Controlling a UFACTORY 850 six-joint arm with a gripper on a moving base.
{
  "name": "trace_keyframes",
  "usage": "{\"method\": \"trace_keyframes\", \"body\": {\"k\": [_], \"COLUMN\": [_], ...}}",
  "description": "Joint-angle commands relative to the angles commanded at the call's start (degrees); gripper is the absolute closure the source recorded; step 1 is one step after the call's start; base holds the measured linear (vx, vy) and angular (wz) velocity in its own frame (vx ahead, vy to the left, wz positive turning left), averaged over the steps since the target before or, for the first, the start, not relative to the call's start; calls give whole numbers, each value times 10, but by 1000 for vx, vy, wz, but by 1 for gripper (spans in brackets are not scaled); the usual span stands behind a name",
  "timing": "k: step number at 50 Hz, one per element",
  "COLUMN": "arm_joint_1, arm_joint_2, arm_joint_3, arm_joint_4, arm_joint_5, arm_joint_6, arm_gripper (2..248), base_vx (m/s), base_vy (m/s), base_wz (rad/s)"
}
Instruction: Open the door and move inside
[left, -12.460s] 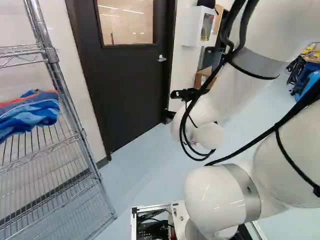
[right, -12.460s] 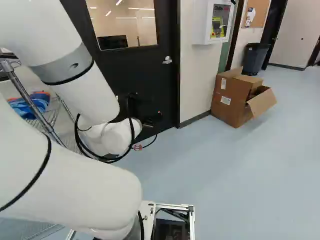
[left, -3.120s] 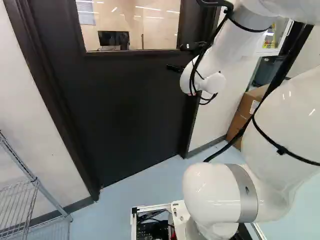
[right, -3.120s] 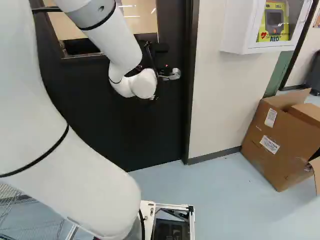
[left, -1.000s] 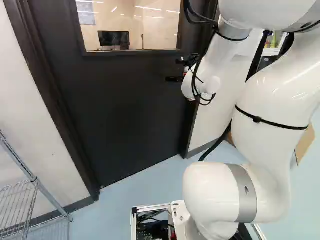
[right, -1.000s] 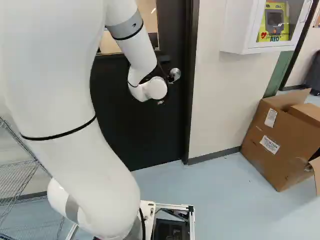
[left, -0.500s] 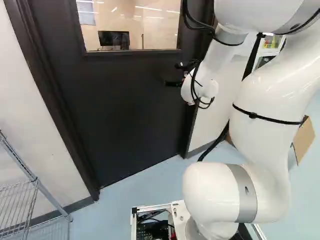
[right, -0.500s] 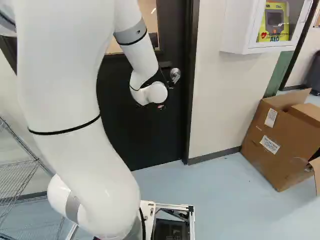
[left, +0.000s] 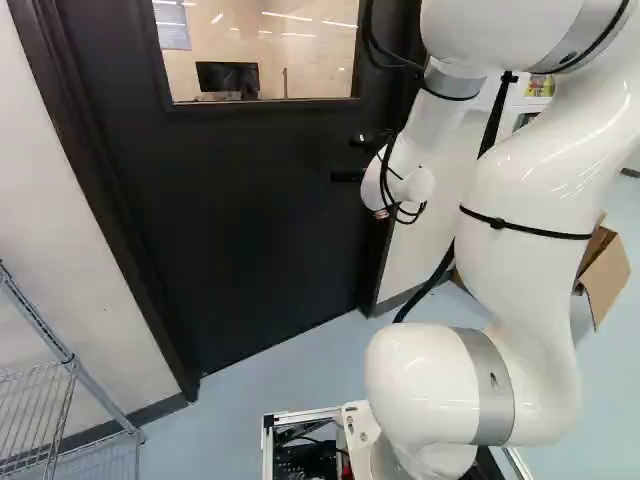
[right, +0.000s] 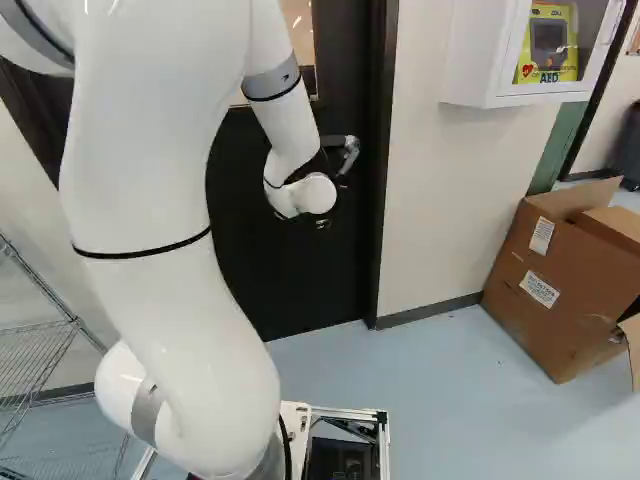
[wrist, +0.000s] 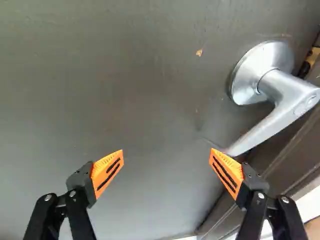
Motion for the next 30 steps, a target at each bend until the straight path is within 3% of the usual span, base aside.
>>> {"method": "trace_keyframes", "body": {"k": [16, 30], "arm_joint_1": [0, 6], "arm_joint_2": [-4, -21], "arm_joint_3": [0, -20], "arm_joint_4": [7, 66], "arm_joint_5": [0, 0], "arm_joint_6": [0, 0], "arm_gripper": [3, 3], "base_vx": [0, 0], "base_vy": [0, 0], "base_wz": [0, 0]}}
